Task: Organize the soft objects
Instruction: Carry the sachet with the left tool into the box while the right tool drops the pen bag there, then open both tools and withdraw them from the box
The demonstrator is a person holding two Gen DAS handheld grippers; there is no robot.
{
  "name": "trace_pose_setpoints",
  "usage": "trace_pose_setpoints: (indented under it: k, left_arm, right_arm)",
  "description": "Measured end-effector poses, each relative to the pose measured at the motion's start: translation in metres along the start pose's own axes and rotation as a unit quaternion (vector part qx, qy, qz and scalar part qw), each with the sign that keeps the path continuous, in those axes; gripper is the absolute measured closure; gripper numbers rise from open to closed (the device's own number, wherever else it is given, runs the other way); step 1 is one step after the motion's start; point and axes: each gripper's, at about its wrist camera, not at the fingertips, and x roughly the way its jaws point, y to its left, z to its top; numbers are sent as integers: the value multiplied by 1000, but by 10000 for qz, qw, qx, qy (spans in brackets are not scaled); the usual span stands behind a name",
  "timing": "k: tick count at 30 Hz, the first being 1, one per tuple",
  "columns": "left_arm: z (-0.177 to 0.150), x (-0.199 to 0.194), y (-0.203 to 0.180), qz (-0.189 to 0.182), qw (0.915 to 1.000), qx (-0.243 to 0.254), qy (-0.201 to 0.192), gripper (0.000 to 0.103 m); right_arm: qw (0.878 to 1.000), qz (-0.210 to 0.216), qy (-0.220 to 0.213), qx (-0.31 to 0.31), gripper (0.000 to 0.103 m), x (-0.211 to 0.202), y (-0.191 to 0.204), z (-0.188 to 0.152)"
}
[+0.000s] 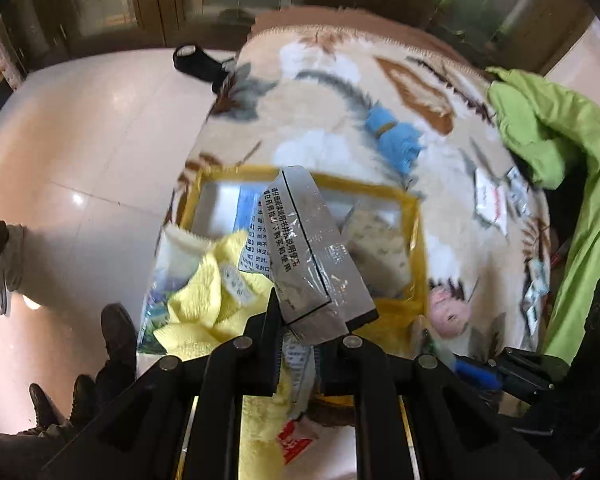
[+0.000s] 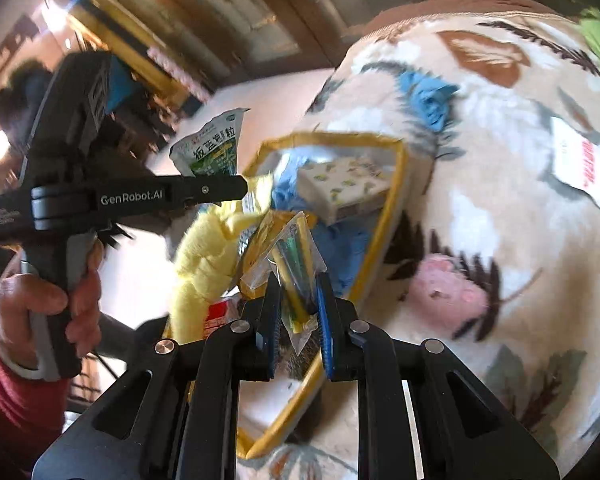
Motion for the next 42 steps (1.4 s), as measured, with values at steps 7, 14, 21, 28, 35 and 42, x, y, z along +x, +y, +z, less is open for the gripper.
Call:
trace_pose_setpoints:
  k: [7,14,21,28,35,42]
  left_arm:
    - [-7,14,4,84,10000,16,12,40]
    - [-3,-6,13,-69,9996,-119,-253,25]
    - [-11,-8,17,-413,9983,-390,-85,25]
    - [-11,-20,19,-507,9977,-401,-221,25]
    - [-17,-18,14,-630,9973,-337,-152,25]
    - [-20,-12,10,-763,9962,-404,-96,25]
  right_arm:
    - [9975,-420,526,-211,85,26,14,-5]
    - [9971,-642,165,-367,66,-1,15,1]
    - [9970,-581,425,-295,66,11,19,-3]
    - [9937,-1028,5,-451,66,-11,22,1]
    - [9982,-493,338,-56,66,23,18,-2]
    - [9975,-537,-55,463,66,-6,-19,6]
